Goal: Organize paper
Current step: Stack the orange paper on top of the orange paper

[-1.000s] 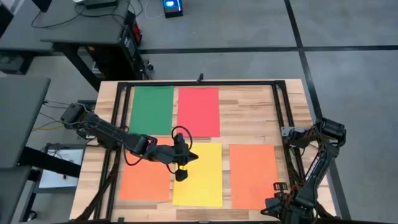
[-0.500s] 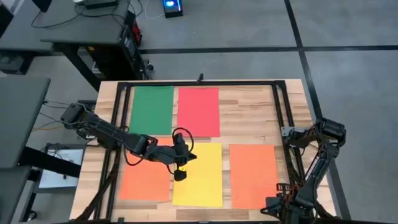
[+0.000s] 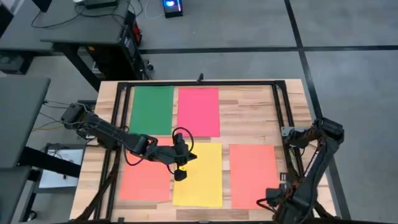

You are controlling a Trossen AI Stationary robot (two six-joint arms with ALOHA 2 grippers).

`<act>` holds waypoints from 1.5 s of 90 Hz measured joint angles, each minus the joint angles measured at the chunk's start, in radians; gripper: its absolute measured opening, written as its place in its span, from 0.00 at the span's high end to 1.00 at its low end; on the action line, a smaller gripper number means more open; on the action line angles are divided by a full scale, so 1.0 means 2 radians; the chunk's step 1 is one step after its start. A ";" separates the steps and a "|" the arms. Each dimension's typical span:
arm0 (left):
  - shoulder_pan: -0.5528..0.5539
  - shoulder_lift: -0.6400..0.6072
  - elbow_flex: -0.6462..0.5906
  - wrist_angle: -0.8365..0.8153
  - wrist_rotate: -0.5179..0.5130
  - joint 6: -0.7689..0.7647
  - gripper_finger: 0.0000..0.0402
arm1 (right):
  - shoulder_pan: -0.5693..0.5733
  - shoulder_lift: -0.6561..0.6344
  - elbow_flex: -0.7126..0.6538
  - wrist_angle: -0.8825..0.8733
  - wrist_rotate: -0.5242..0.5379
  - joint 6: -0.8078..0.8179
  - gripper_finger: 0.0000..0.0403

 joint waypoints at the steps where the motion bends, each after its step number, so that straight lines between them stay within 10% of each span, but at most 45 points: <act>1: 0.000 0.000 0.000 0.000 0.000 0.000 1.00 | 0.000 0.000 0.006 -0.010 0.007 0.000 0.69; 18: 0.000 0.000 0.000 -0.001 0.000 -0.001 1.00 | 0.018 0.000 0.047 -0.050 0.101 0.024 0.70; 66: 0.000 0.000 0.000 -0.003 0.001 -0.006 1.00 | 0.105 0.117 -0.021 0.146 0.096 0.020 0.57; 90: 0.000 0.000 0.000 -0.004 0.000 -0.006 1.00 | 0.106 0.141 -0.022 0.163 0.096 0.011 0.37; 135: 0.000 0.000 0.000 -0.004 0.000 -0.005 1.00 | 0.105 0.145 -0.023 0.114 0.100 0.011 0.36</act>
